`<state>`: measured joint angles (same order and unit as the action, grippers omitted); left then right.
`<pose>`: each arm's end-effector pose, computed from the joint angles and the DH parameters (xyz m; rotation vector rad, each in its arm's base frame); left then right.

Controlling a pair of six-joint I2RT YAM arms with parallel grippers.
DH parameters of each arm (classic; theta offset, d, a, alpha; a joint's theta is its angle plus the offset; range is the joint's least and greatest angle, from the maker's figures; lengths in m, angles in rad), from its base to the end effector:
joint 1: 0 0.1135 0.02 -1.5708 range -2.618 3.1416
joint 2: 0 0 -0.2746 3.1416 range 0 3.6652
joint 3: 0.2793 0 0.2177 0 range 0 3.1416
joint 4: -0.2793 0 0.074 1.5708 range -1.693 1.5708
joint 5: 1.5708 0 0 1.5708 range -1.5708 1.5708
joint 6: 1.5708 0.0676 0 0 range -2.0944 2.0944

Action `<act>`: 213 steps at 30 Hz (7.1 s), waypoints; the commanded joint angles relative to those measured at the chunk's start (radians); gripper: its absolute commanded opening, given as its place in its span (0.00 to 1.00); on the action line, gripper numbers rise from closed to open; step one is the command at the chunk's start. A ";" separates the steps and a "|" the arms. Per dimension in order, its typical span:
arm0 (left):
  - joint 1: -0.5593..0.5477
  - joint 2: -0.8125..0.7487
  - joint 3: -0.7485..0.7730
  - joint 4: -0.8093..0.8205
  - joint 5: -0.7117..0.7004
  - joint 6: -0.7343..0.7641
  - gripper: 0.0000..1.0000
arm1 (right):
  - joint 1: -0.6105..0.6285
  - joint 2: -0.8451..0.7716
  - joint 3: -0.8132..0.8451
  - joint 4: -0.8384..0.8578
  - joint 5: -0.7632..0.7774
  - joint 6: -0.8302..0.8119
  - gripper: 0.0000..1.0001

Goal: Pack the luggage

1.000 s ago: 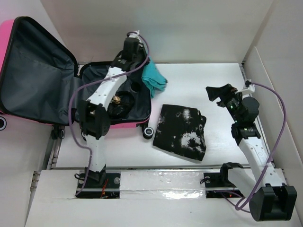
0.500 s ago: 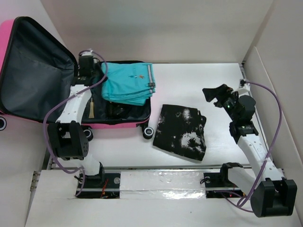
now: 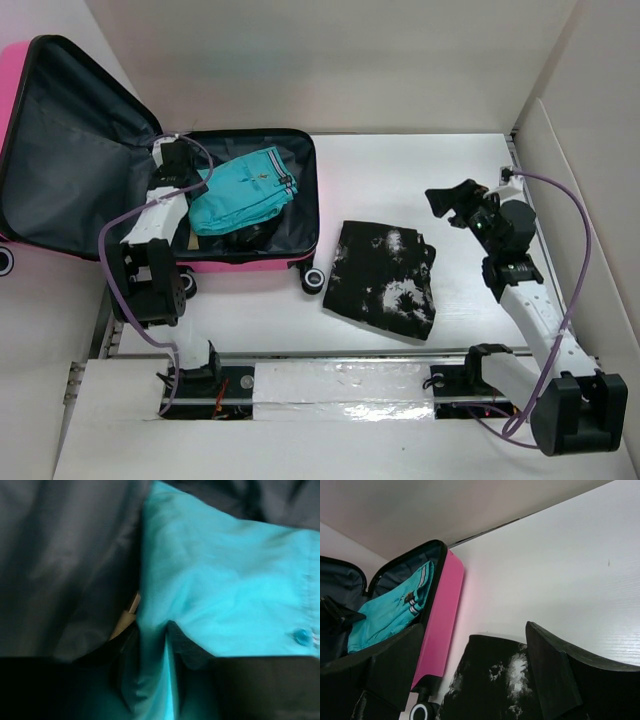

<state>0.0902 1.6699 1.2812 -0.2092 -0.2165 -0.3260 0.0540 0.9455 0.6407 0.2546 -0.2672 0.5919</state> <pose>0.3764 0.0486 0.2842 -0.5653 2.0790 0.0983 0.2146 0.0295 0.3236 0.2356 1.6500 0.7097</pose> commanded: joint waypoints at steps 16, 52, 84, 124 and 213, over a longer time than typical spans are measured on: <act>-0.403 -0.260 0.027 0.249 0.131 -0.024 0.31 | 0.092 0.144 0.087 -0.193 0.190 -0.095 0.51; -0.662 -0.921 -0.809 0.562 0.592 -0.347 0.45 | 0.475 0.959 0.823 -0.859 0.260 -0.719 1.00; -1.012 -0.290 -0.501 0.602 0.048 -0.359 0.72 | -0.033 0.896 0.740 -0.436 0.169 -0.168 1.00; -0.995 0.288 -0.137 0.652 -0.089 -0.466 0.00 | 0.245 -0.234 0.151 -0.212 0.181 -0.152 1.00; 0.210 -0.664 -0.187 -0.447 -0.790 -0.348 0.51 | 0.426 0.111 0.099 -0.143 0.249 -0.285 0.53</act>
<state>0.2119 0.9657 1.1217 -0.6540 -1.0206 -0.6590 0.4717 1.0710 0.6968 0.0879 -0.0196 0.3298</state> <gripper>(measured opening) 0.407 0.490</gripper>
